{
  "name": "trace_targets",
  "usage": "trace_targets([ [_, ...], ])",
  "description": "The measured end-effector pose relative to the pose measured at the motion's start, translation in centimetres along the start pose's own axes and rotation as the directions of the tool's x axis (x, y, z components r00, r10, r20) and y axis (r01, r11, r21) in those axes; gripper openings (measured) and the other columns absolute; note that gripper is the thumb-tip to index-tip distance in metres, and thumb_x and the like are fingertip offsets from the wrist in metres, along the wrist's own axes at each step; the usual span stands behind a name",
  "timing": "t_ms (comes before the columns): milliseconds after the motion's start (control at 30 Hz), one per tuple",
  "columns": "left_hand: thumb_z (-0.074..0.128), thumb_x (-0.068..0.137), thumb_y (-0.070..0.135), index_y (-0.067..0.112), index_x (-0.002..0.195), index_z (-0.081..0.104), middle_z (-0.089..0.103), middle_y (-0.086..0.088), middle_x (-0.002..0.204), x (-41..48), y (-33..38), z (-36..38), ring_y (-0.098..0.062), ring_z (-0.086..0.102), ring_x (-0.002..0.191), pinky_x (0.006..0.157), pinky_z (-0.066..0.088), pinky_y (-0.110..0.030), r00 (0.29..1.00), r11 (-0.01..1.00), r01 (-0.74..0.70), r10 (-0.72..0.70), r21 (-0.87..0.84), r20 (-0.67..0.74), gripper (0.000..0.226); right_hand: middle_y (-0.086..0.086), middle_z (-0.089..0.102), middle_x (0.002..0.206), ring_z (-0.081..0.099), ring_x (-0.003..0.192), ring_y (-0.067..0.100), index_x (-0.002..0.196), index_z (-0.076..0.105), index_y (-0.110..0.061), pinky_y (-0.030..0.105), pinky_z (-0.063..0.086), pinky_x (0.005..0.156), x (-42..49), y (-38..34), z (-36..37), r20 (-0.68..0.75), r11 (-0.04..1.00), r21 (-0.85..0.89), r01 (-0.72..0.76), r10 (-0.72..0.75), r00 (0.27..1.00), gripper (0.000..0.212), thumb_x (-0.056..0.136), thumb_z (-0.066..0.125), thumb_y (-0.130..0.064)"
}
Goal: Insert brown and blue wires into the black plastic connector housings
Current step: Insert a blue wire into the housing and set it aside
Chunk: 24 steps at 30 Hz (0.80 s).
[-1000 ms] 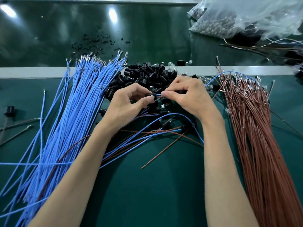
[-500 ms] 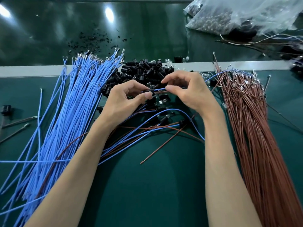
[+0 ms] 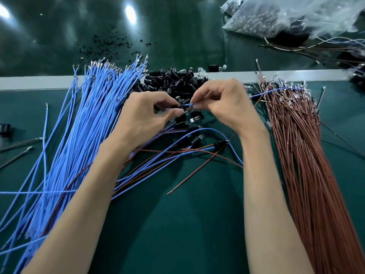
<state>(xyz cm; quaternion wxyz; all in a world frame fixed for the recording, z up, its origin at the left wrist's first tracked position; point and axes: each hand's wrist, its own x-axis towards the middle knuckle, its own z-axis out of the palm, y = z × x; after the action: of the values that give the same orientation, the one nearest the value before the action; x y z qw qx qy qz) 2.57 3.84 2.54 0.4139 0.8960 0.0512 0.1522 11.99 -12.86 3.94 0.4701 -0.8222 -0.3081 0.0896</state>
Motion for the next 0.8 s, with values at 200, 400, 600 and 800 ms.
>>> trace_targets([
  [200, 0.079, 0.076, 0.026, 0.019, 0.087, 0.076, 0.065, 0.013, 0.066, 0.1, -0.1, -0.5, 0.000, 0.052, 0.056, 0.059, 0.045, -0.026, 0.999, 0.998, -0.004, 0.006, 0.059, -0.035, 0.014, -0.001, 0.069, 0.070, 0.061, 0.063, 0.009, 0.080, 0.073, -0.014, 0.015, 0.050, 0.062, 0.2, -0.5, 0.2, 0.036, 1.000, -0.014, -0.006, 0.006, 0.999, 0.023, 0.071, 0.074, 0.007],
  [400, 0.079, 0.075, 0.027, 0.018, 0.090, 0.077, 0.066, 0.011, 0.070, 0.1, 0.2, -0.8, -0.005, 0.056, 0.061, 0.060, 0.047, -0.026, 0.998, 0.999, -0.004, 0.007, 0.048, -0.060, 0.018, -0.001, 0.070, 0.070, 0.063, 0.063, 0.004, 0.078, 0.075, -0.011, 0.011, 0.048, 0.064, -0.2, -0.3, -0.8, -0.020, 0.999, -0.047, -0.022, 0.021, 1.000, 0.019, 0.071, 0.076, 0.007],
  [600, 0.081, 0.070, 0.030, 0.021, 0.091, 0.077, 0.067, -0.004, 0.085, 0.2, 0.5, -0.9, -0.023, 0.061, 0.083, 0.076, 0.048, -0.034, 0.999, 0.988, -0.024, 0.030, 0.151, -0.038, 0.023, 0.004, 0.071, 0.076, 0.067, 0.074, 0.022, 0.085, 0.073, -0.011, 0.027, 0.055, 0.072, 0.3, -1.3, 0.3, 0.093, 0.999, -0.049, 0.019, -0.014, 0.996, 0.022, 0.071, 0.075, 0.006],
  [800, 0.080, 0.071, 0.030, 0.019, 0.092, 0.076, 0.066, 0.003, 0.082, 0.2, 0.5, -1.7, -0.021, 0.060, 0.086, 0.081, 0.050, -0.041, 0.998, 0.991, -0.019, 0.026, 0.134, -0.057, 0.024, 0.006, 0.071, 0.076, 0.067, 0.070, 0.013, 0.087, 0.073, -0.008, 0.014, 0.053, 0.069, 0.0, -1.2, -0.5, 0.022, 0.999, -0.041, 0.010, -0.009, 1.000, 0.027, 0.071, 0.070, 0.013],
])
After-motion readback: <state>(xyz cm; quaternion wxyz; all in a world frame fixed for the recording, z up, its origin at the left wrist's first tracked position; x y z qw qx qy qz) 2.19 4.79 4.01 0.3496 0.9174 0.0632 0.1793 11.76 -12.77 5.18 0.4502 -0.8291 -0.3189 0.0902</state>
